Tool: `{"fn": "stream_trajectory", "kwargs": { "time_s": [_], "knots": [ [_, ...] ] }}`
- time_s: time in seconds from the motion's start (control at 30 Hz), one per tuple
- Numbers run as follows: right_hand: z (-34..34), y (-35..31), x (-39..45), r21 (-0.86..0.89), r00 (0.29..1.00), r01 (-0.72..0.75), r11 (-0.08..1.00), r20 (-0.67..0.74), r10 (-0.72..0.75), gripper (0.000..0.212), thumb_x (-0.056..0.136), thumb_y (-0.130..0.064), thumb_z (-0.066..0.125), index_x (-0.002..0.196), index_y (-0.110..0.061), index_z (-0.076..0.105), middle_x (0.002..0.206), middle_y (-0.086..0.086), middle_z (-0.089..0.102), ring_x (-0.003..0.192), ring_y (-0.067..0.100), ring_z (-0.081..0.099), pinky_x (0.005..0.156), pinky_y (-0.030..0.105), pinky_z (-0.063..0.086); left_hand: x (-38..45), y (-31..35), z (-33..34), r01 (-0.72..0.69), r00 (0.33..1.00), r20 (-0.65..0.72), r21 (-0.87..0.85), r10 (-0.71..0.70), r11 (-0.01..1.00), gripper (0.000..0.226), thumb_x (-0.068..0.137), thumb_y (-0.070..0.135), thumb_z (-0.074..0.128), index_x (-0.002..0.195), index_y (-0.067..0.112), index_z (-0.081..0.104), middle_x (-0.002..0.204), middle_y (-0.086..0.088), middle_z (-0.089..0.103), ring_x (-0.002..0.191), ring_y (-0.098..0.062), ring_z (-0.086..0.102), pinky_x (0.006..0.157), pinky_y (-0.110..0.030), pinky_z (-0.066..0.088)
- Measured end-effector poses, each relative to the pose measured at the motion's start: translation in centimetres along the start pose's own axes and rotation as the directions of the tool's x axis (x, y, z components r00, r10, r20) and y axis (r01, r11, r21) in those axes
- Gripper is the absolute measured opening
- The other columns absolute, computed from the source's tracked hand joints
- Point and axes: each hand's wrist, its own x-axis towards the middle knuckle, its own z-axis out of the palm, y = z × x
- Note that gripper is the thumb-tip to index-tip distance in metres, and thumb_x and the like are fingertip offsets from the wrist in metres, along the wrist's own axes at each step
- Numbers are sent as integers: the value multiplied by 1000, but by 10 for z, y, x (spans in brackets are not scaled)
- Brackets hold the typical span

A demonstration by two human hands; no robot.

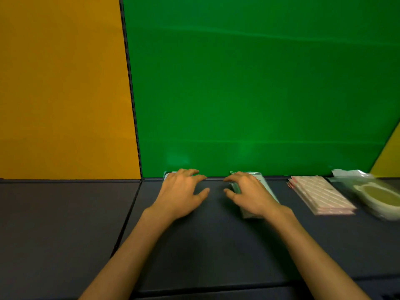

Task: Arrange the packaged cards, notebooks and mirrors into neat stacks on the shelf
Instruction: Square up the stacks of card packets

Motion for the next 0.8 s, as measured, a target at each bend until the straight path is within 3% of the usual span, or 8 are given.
{"fn": "stream_trajectory", "kwargs": {
  "time_s": [0.17,0.4,0.5,0.57,0.7,0.8],
  "knots": [
    [-18,54,-15,1,999,-51,999,0,51,39,90,-35,61,126,-22,64,129,2,62,120,23,56,99,38,46,22,46,14,-6,999,54,9,6,1000,53,95,59,42,139,33,53,146,2,50,133,-22,45,107,-41,38],
    [-31,126,-19,17,996,-61,998,71,59,42,91,-34,61,130,-18,61,125,4,60,115,23,57,99,35,45,53,112,37,96,986,131,67,-104,993,55,94,62,40,137,32,55,132,3,60,117,-22,56,98,-42,43],
    [-29,141,-14,11,992,-50,999,115,48,34,91,-38,61,117,-18,64,114,6,60,107,25,59,87,32,44,60,125,48,179,969,149,111,-195,977,57,91,65,40,133,29,56,127,0,62,114,-23,57,97,-42,44],
    [-25,147,-12,17,988,-50,999,145,47,31,91,-41,60,111,-18,65,111,8,61,104,26,59,80,31,42,62,130,54,246,949,169,135,-267,960,58,89,65,42,126,24,60,120,-3,63,112,-25,57,93,-42,45],
    [-20,152,-11,86,982,-84,993,179,68,36,93,-44,57,118,-19,64,115,6,66,103,24,62,73,25,38,63,135,63,419,877,233,55,-420,906,50,88,63,51,93,15,62,108,-7,64,104,-27,59,83,-38,46],
    [-18,154,-6,118,958,-172,978,252,138,32,93,-49,57,101,-18,60,101,5,63,91,23,60,59,27,38,66,132,71,525,812,323,-44,-485,850,52,88,66,50,77,16,57,89,-4,61,87,-26,60,72,-34,45]
  ]
}}
